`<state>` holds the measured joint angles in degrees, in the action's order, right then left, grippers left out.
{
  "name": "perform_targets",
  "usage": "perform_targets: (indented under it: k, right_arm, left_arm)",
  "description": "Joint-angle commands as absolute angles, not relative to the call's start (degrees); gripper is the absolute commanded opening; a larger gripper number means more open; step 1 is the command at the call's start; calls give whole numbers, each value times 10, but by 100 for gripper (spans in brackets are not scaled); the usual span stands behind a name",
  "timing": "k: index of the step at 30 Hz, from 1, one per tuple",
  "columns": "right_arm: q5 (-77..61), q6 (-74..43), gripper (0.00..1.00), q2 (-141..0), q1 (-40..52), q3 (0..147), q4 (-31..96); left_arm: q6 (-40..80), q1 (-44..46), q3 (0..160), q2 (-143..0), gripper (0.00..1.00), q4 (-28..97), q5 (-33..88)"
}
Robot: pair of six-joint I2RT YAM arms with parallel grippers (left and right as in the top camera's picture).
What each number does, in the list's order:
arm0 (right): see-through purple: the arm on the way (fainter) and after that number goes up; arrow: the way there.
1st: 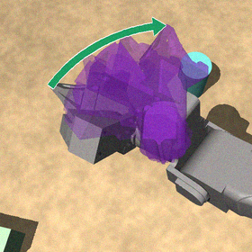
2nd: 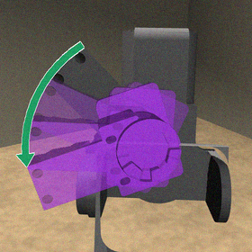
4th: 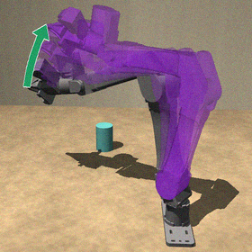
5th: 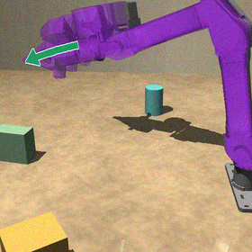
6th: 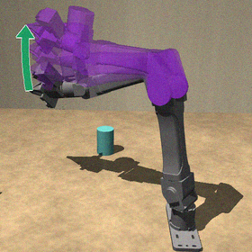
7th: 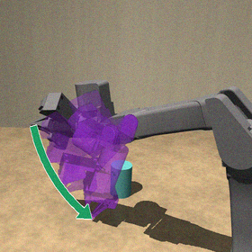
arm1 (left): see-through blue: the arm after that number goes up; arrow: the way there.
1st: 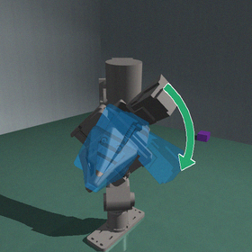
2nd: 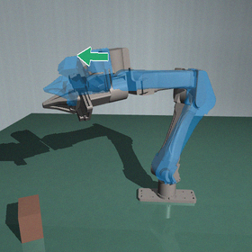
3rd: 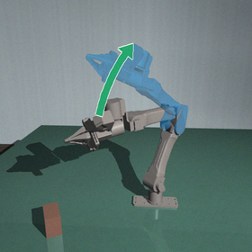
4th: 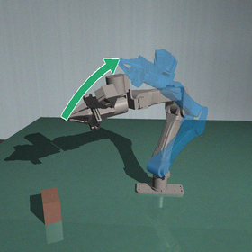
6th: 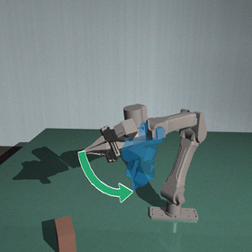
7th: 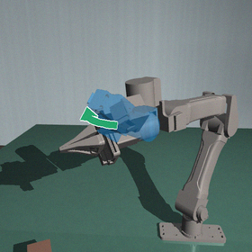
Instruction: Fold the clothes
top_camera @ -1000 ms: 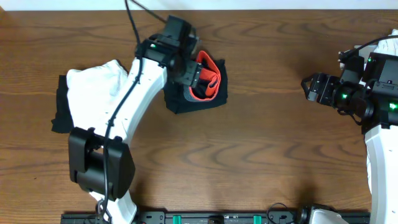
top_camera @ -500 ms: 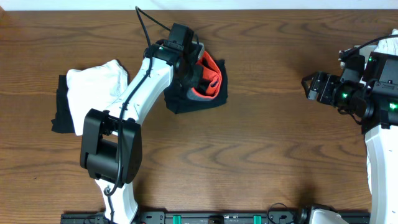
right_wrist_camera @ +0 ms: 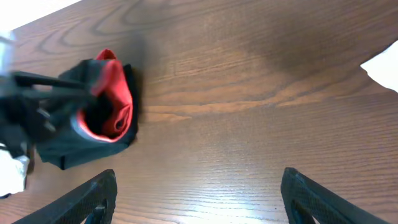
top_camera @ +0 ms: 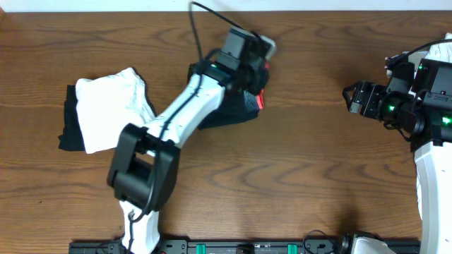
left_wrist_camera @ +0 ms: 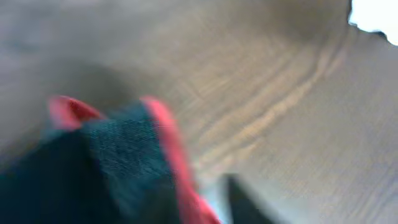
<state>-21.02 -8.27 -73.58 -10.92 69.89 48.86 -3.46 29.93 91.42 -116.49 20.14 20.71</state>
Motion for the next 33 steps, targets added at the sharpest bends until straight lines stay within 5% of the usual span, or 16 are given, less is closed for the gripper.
perform_targets:
  k: [1, 3, 9, 19, 33]
  right_arm:
    - [-213, -76, 83, -730, -116, 701, 493]
    - [-213, -76, 83, -730, -116, 701, 496]
    - [-213, -76, 83, -730, -116, 701, 498]
    - [-213, -76, 83, -730, -116, 701, 502]
    - [-214, -76, 85, -730, -116, 701, 527]
  left_arm:
    - [-44, 304, 918, -1192, 64, 220, 213]
    - [-44, 303, 919, -1187, 75, 233, 194]
    - [-42, 278, 922, -1124, 87, 303, 131]
    - [22, 185, 919, -1125, 86, 394, 71]
    - [153, 34, 919, -1233, 95, 370, 315]
